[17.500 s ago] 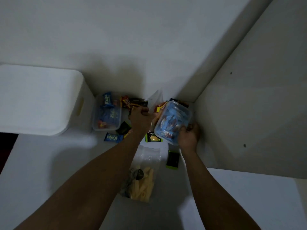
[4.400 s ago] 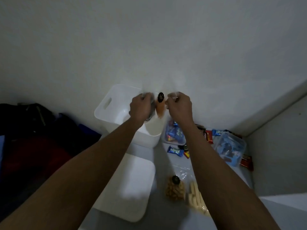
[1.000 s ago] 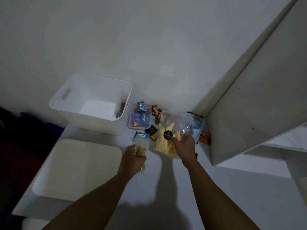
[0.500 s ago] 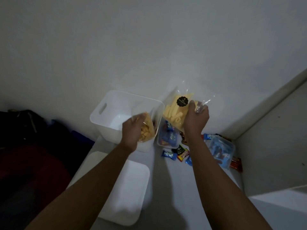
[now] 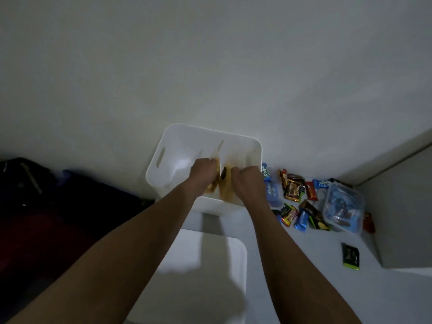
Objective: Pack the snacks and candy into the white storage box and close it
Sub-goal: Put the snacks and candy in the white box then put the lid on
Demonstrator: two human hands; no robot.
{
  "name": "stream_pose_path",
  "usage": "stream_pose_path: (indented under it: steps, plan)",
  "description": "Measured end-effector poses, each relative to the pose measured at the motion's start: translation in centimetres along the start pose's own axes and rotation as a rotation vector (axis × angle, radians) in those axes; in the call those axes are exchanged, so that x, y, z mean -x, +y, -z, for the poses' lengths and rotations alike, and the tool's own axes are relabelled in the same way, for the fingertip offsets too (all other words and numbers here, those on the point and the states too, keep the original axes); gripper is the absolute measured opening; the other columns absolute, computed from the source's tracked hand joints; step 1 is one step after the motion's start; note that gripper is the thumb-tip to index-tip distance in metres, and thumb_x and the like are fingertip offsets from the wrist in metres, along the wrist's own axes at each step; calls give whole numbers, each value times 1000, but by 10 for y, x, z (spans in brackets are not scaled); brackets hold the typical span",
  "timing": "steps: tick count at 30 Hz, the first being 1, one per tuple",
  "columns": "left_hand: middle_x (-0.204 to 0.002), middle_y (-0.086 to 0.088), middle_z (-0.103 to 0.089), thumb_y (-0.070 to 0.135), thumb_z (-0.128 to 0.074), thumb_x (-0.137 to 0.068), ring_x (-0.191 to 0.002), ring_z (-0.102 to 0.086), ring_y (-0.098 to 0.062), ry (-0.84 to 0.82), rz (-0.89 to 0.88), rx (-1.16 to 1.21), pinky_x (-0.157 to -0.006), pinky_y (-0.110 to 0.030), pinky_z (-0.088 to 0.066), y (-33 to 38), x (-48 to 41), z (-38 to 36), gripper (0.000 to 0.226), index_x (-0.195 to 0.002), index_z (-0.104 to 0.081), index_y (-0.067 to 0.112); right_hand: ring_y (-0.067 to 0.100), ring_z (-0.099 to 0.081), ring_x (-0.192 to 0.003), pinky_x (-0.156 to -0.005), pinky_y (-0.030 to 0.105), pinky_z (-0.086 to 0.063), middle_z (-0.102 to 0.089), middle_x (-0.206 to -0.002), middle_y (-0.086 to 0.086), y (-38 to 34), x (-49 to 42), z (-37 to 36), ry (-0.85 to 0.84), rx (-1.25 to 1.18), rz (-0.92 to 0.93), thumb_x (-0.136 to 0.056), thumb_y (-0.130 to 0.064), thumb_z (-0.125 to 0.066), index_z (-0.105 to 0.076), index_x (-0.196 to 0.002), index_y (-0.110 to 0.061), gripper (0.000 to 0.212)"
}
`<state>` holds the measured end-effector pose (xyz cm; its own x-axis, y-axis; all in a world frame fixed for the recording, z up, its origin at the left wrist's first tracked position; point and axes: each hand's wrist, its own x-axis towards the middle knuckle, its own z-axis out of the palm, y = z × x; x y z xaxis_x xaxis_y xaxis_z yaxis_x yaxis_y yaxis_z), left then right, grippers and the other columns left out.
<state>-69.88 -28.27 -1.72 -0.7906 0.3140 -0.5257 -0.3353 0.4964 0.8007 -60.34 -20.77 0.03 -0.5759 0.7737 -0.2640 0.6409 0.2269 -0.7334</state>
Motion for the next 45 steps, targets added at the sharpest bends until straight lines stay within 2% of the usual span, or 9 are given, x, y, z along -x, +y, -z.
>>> stream_pose_path:
  steps: [7, 12, 16, 19, 23, 27, 32, 37, 45]
  plan:
    - [-79, -10, -56, 10, -46, -89, -60, -49, -19, -232, 137, -121, -46, -22, -37, -6, -16, -12, 26, -108, -62, 2, 32, -58, -95, -79, 33, -46, -62, -104, 17, 4, -5, -1, -152, 188, -75, -92, -31, -50, -59, -111, 1, 38]
    - [-92, -11, -51, 15, -51, -92, -79, -49, -25, -334, 178, -116, -65, -29, -44, -1, -16, -15, 11, -81, -52, 13, 33, -61, -103, -77, 31, -48, -63, -115, 18, 6, -13, 3, -80, 301, -5, -88, -12, -57, -53, -118, -3, 31]
    - [-86, -9, -53, 23, -55, -84, -71, -48, -22, -408, 267, -26, -61, -29, -44, -8, -16, -17, 19, -98, -55, 11, 35, -62, -106, -86, 49, -56, -60, -120, 19, 16, -8, 3, -111, 349, 44, -85, -9, -65, -23, -145, -16, 74]
    - [-86, -11, -58, 26, -52, -76, -70, -50, -23, -473, 278, -112, -64, -28, -42, -11, -17, -22, 30, -99, -57, 9, 33, -63, -105, -82, 50, -57, -60, -121, 16, 21, -4, 1, -101, 334, 89, -85, -14, -67, -5, -152, -30, 92]
    - [-80, -12, -59, 22, -47, -92, -73, -55, -26, -422, 266, -129, -71, -32, -49, -9, -19, -29, 17, -87, -57, 9, 31, -62, -109, -82, 44, -55, -58, -126, 12, 16, -1, 11, 4, 424, 112, -90, -14, -56, -33, -144, -23, 59]
    - [-100, -17, -68, 31, -50, -87, -86, -66, -31, -471, 242, -145, -83, -38, -58, -13, -18, -34, 36, -109, -63, 6, 28, -62, -109, -86, 43, -56, -61, -124, 10, 21, -5, 25, -9, 562, 55, -87, -10, -60, -51, -134, -17, 48]
    - [-99, -10, -64, 42, -41, -96, -85, -62, -24, -505, 244, -169, -71, -32, -50, -10, -15, -37, 41, -117, -57, 10, 27, -53, -119, -91, 43, -52, -51, -130, 10, 38, -5, 16, -31, 602, 161, -89, -23, -62, -59, -127, -16, 39]
    - [-90, -7, -64, 48, -38, -99, -71, -62, -18, -488, 235, -209, -48, -22, -50, -13, -16, -37, 51, -120, -57, 6, 31, -38, -126, -96, 53, -47, -40, -131, 11, 58, -2, 7, 124, 606, 238, -91, -27, -60, -57, -125, -19, 35]
    - [-87, -6, -57, 38, -41, -96, -64, -52, -19, -488, 164, -183, -55, -27, -41, -5, -6, -35, 28, -88, -54, 14, 29, -49, -118, -91, 48, -52, -46, -129, 11, 73, 5, 16, 95, 311, 307, -97, -26, -50, -58, -130, -18, 35]
